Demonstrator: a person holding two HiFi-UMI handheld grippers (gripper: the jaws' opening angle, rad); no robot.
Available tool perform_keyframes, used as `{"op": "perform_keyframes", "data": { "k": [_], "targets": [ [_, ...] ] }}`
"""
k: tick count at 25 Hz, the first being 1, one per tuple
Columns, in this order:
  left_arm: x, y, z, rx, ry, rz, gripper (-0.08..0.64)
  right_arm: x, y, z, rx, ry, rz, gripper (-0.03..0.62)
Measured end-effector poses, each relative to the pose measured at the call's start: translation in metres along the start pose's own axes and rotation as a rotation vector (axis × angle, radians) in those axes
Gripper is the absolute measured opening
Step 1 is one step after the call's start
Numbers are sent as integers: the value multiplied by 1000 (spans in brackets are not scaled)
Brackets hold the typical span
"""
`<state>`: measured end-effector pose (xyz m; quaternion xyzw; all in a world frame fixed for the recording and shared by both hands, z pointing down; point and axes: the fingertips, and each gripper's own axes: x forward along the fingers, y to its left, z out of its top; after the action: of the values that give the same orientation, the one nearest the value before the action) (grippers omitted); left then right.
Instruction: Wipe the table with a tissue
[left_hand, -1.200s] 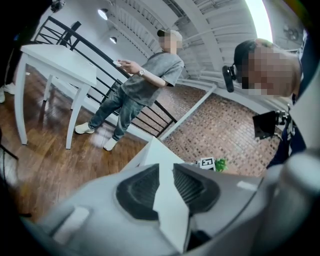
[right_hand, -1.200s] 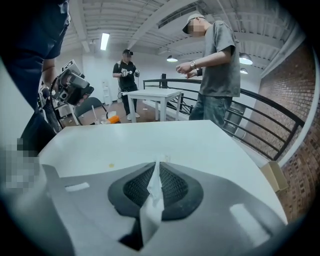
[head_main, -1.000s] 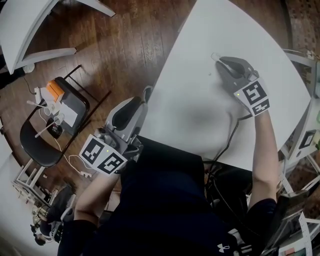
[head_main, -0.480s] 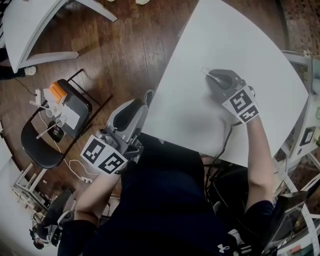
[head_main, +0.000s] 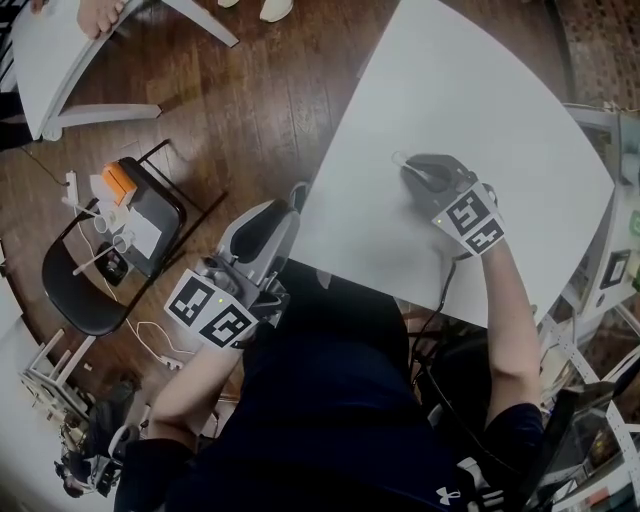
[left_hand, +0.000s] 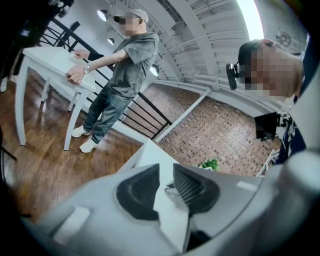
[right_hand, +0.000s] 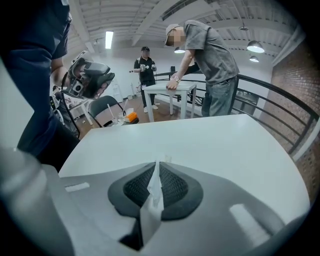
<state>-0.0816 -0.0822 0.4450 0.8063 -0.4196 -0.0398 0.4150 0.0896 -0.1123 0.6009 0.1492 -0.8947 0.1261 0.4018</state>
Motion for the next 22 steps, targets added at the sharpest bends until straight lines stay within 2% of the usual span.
{"op": "perform_keyframes", "data": {
  "k": [2, 4, 9, 11, 14, 16, 18, 22],
  "targets": [
    [-2, -5, 1, 4, -3, -5, 83, -4, -3, 4, 5, -17, -21, 28],
    [-4, -11, 4, 14, -4, -13, 83, -18, -10, 14, 87, -96, -67, 28],
    [-12, -24, 20, 39, -10, -44, 80, -81, -16, 56, 580, -447, -133, 28],
    [-10, -32, 29, 51, -16, -75, 77, -115, -15, 68, 728, -588, -167, 28],
    [-12, -47, 36, 51, -7, -104, 74, -161, 1, 80, 893, -763, -199, 29],
    [-13, -57, 41, 54, -1, -128, 73, -188, 14, 87, 961, -861, -231, 29],
    [-7, -66, 50, 72, -7, -166, 72, -210, 22, 94, 988, -947, -287, 29],
    [-2, -87, 67, 99, -24, -225, 66, -242, 43, 115, 951, -999, -424, 29]
  ]
}}
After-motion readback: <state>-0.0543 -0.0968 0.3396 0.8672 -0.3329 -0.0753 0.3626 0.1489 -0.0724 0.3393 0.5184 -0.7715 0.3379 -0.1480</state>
